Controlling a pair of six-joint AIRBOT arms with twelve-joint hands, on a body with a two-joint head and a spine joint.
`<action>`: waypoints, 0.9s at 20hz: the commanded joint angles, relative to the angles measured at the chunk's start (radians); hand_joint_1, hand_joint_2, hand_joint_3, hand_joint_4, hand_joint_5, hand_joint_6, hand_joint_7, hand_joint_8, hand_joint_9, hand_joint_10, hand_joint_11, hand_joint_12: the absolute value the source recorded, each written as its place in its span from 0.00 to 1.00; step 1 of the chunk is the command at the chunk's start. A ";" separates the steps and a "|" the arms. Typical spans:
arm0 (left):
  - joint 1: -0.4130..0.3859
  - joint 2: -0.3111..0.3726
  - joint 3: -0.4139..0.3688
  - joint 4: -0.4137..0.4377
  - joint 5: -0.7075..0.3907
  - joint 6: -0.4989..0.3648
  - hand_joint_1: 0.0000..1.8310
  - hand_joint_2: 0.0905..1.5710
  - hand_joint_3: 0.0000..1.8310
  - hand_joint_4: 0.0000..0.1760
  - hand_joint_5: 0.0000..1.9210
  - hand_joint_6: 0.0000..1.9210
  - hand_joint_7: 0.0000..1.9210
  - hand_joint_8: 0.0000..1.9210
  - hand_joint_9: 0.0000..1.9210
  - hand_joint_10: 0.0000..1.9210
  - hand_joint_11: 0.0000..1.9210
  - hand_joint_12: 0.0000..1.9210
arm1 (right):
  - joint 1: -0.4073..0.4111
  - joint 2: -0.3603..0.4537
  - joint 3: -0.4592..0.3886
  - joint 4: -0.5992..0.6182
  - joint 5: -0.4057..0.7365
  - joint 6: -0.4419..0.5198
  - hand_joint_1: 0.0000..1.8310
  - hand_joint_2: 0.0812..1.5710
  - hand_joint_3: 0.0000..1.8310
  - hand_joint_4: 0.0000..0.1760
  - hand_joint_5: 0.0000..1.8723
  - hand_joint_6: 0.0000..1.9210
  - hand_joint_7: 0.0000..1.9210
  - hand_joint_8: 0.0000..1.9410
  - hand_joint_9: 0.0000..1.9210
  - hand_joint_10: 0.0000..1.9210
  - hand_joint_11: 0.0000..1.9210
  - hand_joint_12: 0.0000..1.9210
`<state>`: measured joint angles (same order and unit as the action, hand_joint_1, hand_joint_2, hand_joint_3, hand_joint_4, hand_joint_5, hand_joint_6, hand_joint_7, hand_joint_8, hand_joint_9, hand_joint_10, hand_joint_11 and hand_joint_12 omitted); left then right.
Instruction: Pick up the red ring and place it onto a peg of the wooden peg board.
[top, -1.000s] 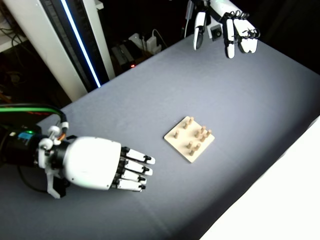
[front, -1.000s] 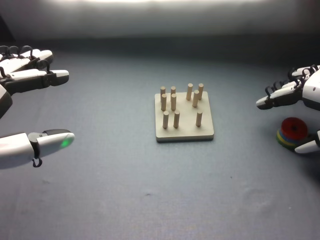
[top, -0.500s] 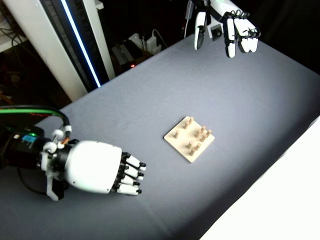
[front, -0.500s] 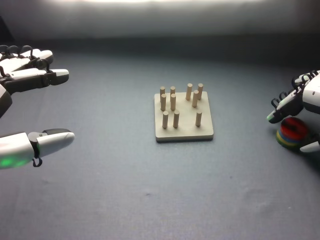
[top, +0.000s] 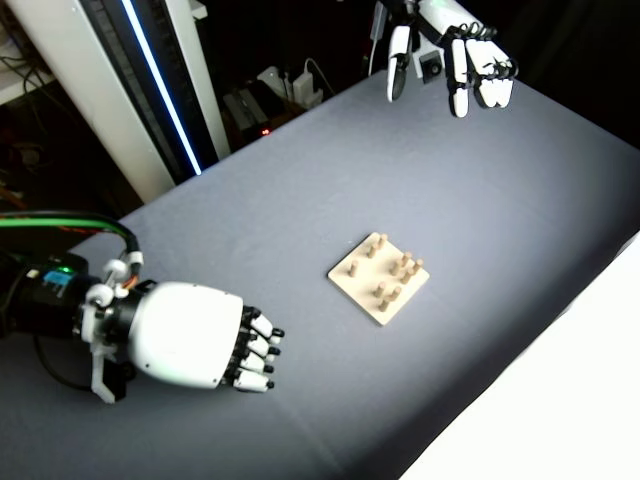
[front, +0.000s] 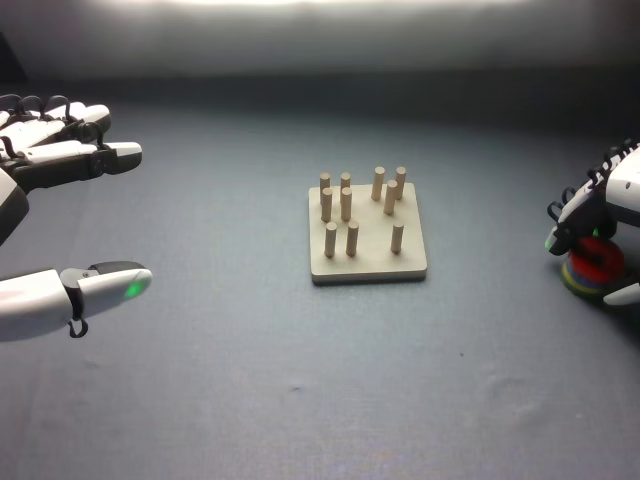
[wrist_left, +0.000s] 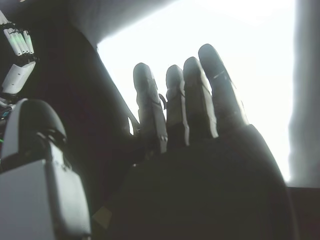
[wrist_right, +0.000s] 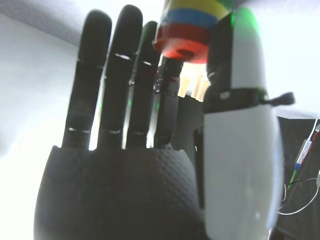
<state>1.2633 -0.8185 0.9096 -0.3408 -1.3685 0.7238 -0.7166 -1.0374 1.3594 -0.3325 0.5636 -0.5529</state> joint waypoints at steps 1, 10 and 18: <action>-0.009 0.001 0.004 0.003 -0.125 -0.009 0.36 0.62 0.00 0.00 0.29 0.00 0.13 0.00 0.10 0.00 0.00 0.40 | 0.005 0.003 0.008 0.023 0.075 -0.005 0.67 0.70 0.00 0.04 0.53 0.46 0.49 0.58 0.44 0.46 0.34 0.76; -0.009 0.001 0.004 0.003 -0.126 -0.010 0.34 0.61 0.00 0.00 0.30 0.00 0.14 0.00 0.11 0.00 0.00 0.41 | 0.016 0.004 -0.023 -0.013 0.138 -0.006 0.70 0.66 0.00 0.00 0.61 0.34 0.54 0.50 0.54 0.50 0.47 0.68; -0.008 -0.003 0.006 -0.002 -0.127 -0.010 0.32 0.61 0.00 0.00 0.30 0.00 0.15 0.00 0.12 0.01 0.00 0.44 | 0.164 -0.027 -0.048 -0.102 0.231 -0.006 0.64 0.70 0.00 0.00 0.52 0.52 0.50 0.82 0.51 0.92 0.50 1.00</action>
<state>1.2629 -0.8192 0.9100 -0.3477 -1.3697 0.7204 -0.5598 -1.0718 1.3083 -0.4686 0.6987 -0.5568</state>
